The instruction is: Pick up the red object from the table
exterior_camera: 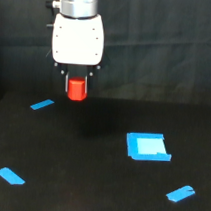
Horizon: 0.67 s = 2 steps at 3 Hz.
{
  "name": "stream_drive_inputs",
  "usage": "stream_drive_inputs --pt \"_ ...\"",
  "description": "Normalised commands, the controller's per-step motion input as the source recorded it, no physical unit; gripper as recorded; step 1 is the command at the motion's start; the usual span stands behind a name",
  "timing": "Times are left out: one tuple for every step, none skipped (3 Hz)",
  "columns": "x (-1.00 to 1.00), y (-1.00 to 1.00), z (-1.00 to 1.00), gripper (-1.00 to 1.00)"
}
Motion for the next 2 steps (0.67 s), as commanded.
stream_drive_inputs --pt "0.01 -0.01 0.09 -0.97" --pt "-0.02 -0.02 0.03 -1.00"
